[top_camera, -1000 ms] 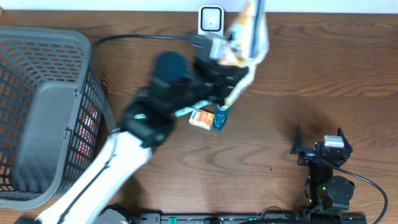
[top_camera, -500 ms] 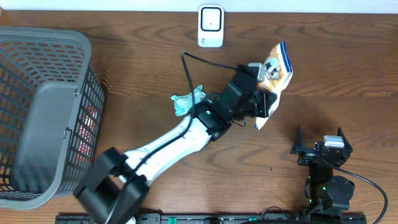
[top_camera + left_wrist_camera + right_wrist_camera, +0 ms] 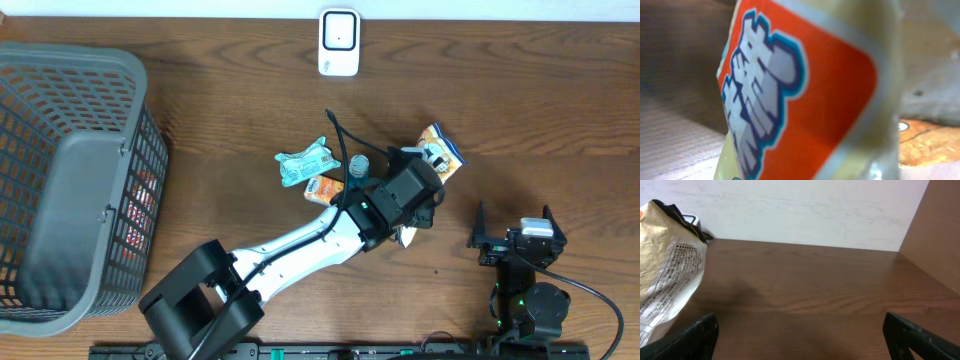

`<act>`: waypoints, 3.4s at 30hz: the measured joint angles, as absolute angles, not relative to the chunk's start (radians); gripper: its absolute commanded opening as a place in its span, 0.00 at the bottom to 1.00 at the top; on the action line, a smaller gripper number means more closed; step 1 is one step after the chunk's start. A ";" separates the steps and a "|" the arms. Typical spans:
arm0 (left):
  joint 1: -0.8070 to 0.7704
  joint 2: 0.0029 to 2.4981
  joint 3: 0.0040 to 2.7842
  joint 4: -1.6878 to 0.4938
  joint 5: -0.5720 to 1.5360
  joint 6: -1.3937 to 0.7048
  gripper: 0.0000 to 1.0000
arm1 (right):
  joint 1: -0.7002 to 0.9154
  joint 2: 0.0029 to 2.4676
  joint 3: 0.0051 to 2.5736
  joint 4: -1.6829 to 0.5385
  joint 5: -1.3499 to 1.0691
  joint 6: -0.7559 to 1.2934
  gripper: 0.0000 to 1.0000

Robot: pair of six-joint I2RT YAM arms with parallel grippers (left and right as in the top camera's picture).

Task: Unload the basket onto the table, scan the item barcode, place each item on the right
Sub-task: 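Lift the snack bag with the left gripper toward the scanner, then lower the snack bag right of the bottle and open the left gripper, then reach the left gripper into the basket and grasp the red Top chocolate bar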

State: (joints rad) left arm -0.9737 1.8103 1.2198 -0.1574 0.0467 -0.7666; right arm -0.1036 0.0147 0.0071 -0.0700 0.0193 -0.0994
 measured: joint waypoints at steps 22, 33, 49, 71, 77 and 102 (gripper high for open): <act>-1.025 1.810 1.197 -0.153 -0.118 -0.767 0.34 | -0.104 0.015 0.007 -0.070 0.019 -0.099 0.99; -1.029 1.810 1.197 -0.185 -0.119 -0.766 0.30 | -0.104 0.015 0.007 -0.070 0.019 -0.099 0.99; -1.081 1.783 1.196 -0.574 -0.119 -0.767 0.30 | -0.104 0.015 0.007 -0.070 0.019 -0.099 0.99; -0.987 1.560 1.196 -0.917 -0.575 -0.713 0.47 | -0.104 0.015 0.007 -0.070 0.019 -0.099 0.99; -0.755 1.401 1.225 -0.913 -0.634 -0.625 0.54 | -0.104 0.015 0.007 -0.070 0.019 -0.099 0.99; 0.469 1.313 1.457 -1.130 -0.254 -0.505 0.92 | -0.104 0.015 0.007 -0.070 0.019 -0.099 0.99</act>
State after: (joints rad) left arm 0.4694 1.3128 1.4574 -1.1301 -0.2539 -0.5049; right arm -0.1036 0.0147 0.0071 -0.0700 0.0193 -0.0990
